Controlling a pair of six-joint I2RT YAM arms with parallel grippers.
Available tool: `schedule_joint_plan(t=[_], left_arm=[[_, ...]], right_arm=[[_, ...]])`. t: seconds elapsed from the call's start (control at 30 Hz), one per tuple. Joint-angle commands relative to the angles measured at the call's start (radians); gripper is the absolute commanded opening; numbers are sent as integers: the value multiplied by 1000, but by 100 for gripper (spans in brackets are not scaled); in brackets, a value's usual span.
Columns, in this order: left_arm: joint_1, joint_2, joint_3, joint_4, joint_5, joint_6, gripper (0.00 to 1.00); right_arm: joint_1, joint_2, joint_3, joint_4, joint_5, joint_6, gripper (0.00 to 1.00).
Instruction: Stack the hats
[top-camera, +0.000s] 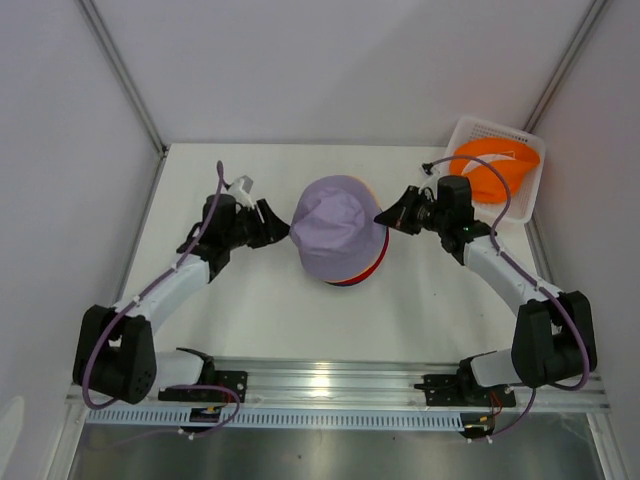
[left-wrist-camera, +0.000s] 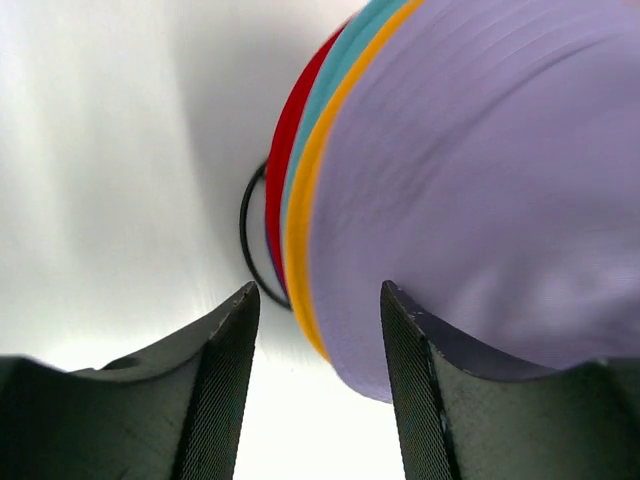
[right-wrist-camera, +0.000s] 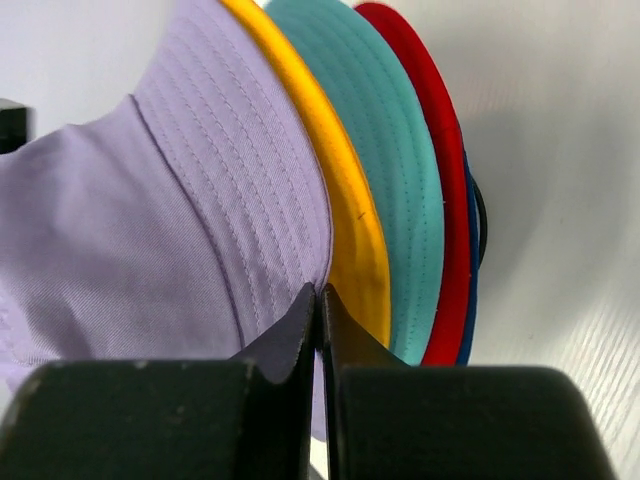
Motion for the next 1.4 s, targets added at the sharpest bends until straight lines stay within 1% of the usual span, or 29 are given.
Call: schedule_joint_plan(t=[0.0,0.03,0.13,0.17,0.27,0.43,0.57,0.67,0.77,0.83,0.87,1.03,1.07,1.27,1.37], left_arm=[[41,-88,120,-77,-65,103,56],[53,-99,152,-85,-65,109,56],[90,-144,180,-78,-83,127,59],[95,-153,185,-67,-94,132,60],[99,-159,202,6,-90,135,61],[98,-69,223,151,15,115,62],[95,33,289,192,102,108,60],[82,97,326,253,131,114,59],[75,187,386,258,177,112,60],[76,229,415,272,223,77,60],[76,259,413,303,236,57,60],[75,307,363,427,291,-63,59],[72,319,357,430,298,-67,59],[67,369,366,439,317,-135,54],[65,387,353,433,296,-152,53]], right_arm=[[-23,52,92,-12,-37,-88,3],[-32,72,119,-9,-66,-96,3],[-60,173,176,-24,-105,-108,2],[-66,199,217,-29,-118,-110,1],[-77,290,279,-64,-103,-134,0],[-83,415,434,-183,-71,-196,0],[-83,474,541,-286,-77,-245,0],[-83,491,586,-306,-82,-254,0],[-83,523,638,-337,-89,-268,0],[-81,544,693,-366,-89,-280,0],[-77,567,708,-392,-89,-295,0],[-55,641,829,-518,-16,-369,0],[-52,653,852,-532,-17,-372,0],[-38,667,869,-512,-34,-349,0],[-32,676,892,-524,-36,-352,0]])
